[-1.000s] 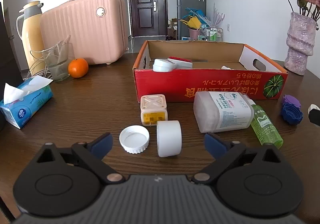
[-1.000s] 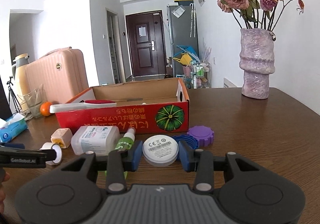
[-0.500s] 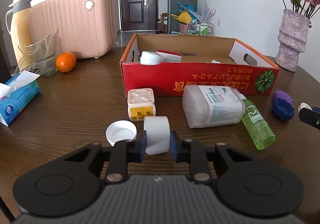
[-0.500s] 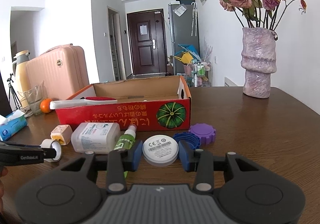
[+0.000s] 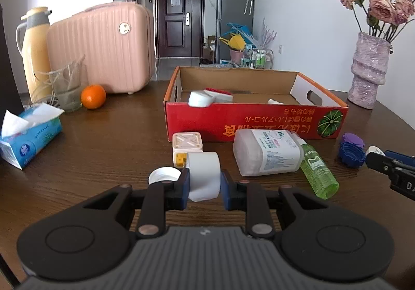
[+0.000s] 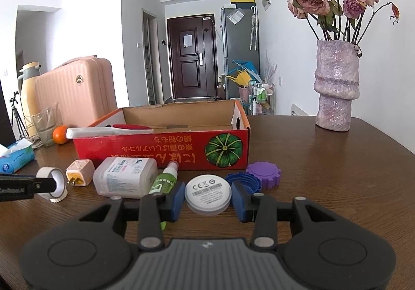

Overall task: Organize rigid objects
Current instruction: 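Carry the tape roll and white lid toward the cardboard box with both tools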

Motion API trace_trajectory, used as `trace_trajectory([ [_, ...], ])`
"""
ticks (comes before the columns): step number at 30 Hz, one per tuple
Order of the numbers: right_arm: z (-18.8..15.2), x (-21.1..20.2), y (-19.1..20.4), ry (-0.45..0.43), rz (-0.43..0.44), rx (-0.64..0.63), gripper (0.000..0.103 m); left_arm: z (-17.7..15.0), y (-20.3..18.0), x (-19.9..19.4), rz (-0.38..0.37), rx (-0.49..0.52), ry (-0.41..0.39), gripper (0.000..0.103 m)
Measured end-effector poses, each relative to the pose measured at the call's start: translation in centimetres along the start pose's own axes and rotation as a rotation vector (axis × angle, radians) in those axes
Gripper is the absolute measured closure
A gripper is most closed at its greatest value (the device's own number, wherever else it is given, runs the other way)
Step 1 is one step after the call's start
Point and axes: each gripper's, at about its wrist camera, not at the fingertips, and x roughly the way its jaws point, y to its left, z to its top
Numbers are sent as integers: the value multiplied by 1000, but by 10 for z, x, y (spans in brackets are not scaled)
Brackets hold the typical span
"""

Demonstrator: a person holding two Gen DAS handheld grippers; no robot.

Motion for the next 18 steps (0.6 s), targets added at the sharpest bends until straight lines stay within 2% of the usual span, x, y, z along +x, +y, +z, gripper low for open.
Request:
trace_trajectory([
  [18, 13, -29, 24, -64, 53, -4, 64, 21, -12, -51, -65, 25, -119, 78],
])
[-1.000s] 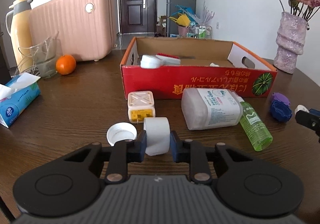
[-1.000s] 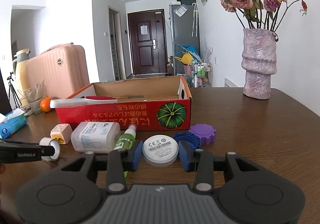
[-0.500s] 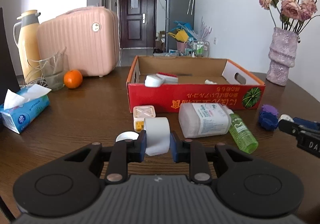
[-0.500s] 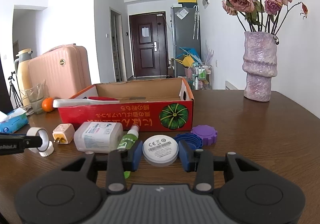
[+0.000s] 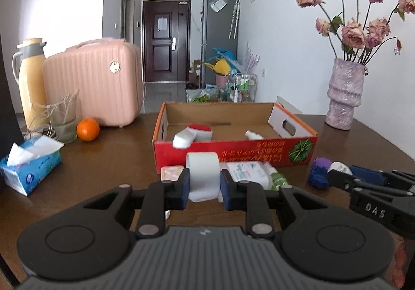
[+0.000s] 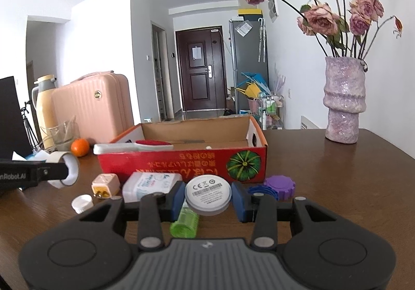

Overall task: Organize rigid objects
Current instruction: 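Carry the tape roll and white lid toward the cardboard box with both tools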

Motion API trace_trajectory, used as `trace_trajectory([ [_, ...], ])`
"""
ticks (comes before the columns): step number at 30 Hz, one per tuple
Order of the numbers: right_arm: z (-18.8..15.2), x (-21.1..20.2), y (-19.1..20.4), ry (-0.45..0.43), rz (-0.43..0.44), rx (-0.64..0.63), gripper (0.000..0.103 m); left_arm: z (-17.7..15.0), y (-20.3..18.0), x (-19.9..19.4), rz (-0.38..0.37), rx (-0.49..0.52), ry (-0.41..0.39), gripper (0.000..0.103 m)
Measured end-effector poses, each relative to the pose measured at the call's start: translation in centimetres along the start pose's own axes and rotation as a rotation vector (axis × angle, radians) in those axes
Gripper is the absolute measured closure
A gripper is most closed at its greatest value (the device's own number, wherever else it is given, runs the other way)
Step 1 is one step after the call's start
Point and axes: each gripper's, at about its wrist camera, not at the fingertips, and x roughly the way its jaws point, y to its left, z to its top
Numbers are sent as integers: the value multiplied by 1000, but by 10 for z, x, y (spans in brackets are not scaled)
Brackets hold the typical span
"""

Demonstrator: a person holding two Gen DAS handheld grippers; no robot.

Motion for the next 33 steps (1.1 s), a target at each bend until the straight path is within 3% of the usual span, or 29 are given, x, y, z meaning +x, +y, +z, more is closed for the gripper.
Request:
trace_trajectory([
  [15, 43, 17, 21, -76, 36, -28, 64, 43, -18, 9, -28, 1, -84, 78],
  [33, 56, 86, -7, -63, 15, 44, 64, 68, -31, 84, -18, -35, -78, 78],
])
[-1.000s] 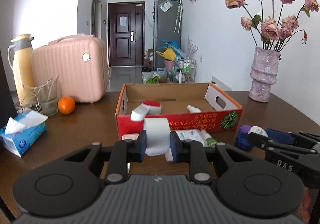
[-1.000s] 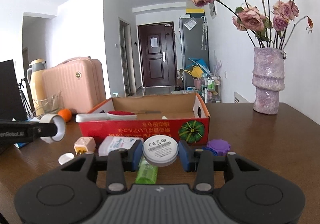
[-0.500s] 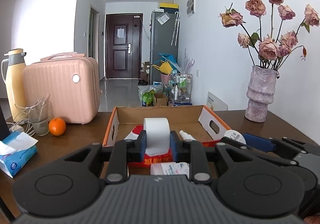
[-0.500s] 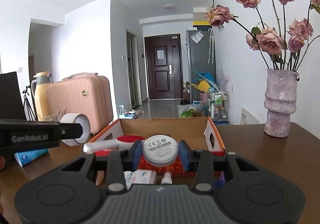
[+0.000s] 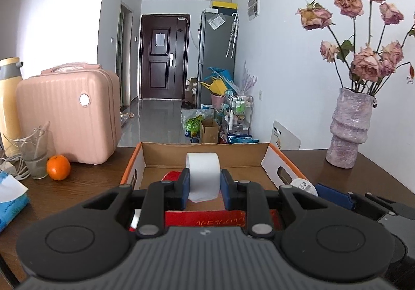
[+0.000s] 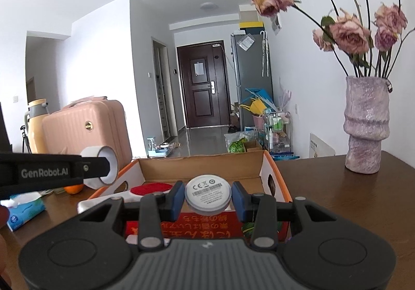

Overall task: Organize rigid objects
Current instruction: 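Carry the tape roll and white lid toward the cardboard box with both tools, then open the left tool to drop the tape roll while the right tool releases the lid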

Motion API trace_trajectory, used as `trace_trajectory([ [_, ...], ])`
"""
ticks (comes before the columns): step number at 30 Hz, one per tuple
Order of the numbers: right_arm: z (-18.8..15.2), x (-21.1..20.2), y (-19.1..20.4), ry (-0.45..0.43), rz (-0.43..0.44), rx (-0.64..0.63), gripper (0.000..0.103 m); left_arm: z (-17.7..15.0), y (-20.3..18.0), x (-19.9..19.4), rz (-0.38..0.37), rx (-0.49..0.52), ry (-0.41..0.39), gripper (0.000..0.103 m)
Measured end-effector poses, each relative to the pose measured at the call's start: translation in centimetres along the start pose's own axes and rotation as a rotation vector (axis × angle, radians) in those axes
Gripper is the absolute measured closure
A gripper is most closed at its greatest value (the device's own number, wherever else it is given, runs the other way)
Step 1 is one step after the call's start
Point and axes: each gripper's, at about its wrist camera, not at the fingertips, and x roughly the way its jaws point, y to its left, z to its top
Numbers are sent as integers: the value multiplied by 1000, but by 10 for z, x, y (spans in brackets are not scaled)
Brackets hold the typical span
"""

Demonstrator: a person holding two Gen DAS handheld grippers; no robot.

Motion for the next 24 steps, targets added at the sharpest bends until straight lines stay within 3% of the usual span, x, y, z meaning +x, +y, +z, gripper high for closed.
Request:
trace_trajectory([
  [24, 10, 112, -28, 122, -40, 7, 64, 6, -5, 129, -3, -5, 136, 78],
])
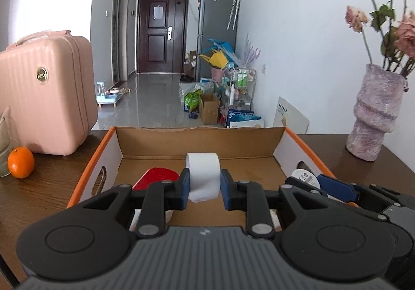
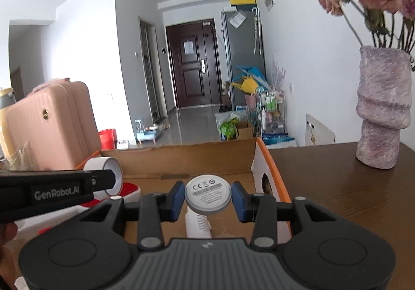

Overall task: Organize rigid objects
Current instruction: 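Open the left tool to drop the tape roll while the right tool releases the lid, then withdraw both tools from the box back over the table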

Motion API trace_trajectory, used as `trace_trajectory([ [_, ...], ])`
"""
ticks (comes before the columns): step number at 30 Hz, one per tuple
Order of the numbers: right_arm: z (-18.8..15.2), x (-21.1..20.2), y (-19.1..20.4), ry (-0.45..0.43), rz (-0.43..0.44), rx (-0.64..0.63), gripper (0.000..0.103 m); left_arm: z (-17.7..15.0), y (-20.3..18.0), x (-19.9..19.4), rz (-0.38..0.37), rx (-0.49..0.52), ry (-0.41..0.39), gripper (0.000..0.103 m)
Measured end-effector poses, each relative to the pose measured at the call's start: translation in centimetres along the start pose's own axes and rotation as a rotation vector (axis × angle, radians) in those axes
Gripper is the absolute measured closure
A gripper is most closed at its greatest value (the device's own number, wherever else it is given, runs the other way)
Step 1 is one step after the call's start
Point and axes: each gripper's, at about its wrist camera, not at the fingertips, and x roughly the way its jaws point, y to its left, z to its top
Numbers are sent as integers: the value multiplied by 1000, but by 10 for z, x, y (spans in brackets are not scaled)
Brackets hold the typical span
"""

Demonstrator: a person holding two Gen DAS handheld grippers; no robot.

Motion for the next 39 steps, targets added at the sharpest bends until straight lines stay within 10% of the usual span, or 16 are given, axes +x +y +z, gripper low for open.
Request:
trace_trajectory([
  [22, 1, 40, 1, 107, -22, -28, 64, -3, 12, 41, 5, -2, 97, 78],
  [29, 3, 46, -1, 120, -25, -30, 62, -2, 11, 38, 24, -16, 81, 35],
  [31, 4, 45, 0, 109, -30, -28, 48, -1, 12, 34, 42, -23, 57, 18],
  [33, 5, 44, 0, 87, -46, -21, 11, 0, 12, 28, 71, -26, 27, 1],
  [39, 5, 43, -5, 60, -34, 12, 0, 2, 15, 24, 96, -53, 2, 0],
])
